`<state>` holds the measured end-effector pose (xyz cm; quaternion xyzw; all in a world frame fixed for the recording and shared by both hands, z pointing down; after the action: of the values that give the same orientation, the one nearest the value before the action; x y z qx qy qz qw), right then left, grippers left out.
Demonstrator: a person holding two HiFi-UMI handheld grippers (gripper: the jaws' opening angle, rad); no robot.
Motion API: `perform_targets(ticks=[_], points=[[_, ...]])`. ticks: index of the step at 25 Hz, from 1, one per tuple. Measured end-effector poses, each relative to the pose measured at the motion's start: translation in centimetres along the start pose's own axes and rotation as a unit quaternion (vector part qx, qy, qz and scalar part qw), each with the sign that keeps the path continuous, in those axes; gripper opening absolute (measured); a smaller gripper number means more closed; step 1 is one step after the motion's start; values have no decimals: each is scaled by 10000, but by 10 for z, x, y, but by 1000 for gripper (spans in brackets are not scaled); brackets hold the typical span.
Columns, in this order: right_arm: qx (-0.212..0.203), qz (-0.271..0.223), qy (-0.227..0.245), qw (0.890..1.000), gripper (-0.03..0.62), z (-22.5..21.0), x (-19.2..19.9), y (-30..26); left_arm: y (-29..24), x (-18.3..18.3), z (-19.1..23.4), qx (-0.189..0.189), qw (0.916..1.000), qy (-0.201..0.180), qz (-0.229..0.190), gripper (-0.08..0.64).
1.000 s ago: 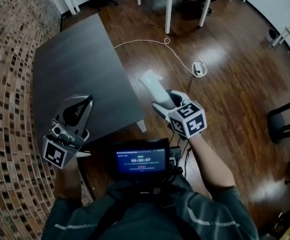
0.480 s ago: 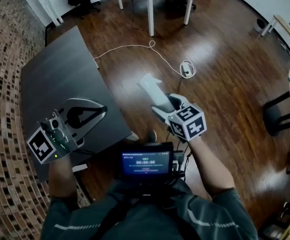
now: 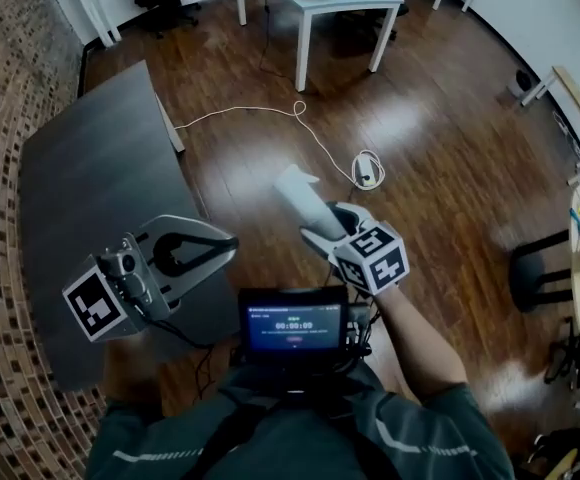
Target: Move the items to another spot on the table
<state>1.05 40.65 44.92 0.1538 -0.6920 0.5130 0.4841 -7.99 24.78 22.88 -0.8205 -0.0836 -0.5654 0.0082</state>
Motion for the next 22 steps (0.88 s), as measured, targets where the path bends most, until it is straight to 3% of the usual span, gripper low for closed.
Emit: perform_targets(ticks=[7, 11, 16, 22], points=[[-328, 95, 228, 9992, 279, -25, -43, -59, 7, 32, 49, -138, 9996, 26, 262, -6], [-474, 79, 292, 9984, 279, -37, -68, -82, 17, 31, 77, -450, 9988, 127, 113, -6], [-791, 30, 468, 9958, 279, -55, -93, -109, 9, 33, 98, -609, 9975, 136, 341, -6], [-1378, -26, 691, 9880, 279, -81, -127, -161, 3, 54, 140, -1263, 9899, 335, 546, -6]])
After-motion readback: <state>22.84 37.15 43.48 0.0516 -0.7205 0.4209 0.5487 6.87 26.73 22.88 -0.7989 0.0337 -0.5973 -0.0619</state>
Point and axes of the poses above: the fingertips, and each gripper's own axes: y backward along the fingers, z to its left, x out of its underside, the point moved 3 cm from there along y, backward along the fingers, and after that the axes turned 12 degrees about x, right-handed, at the moved point
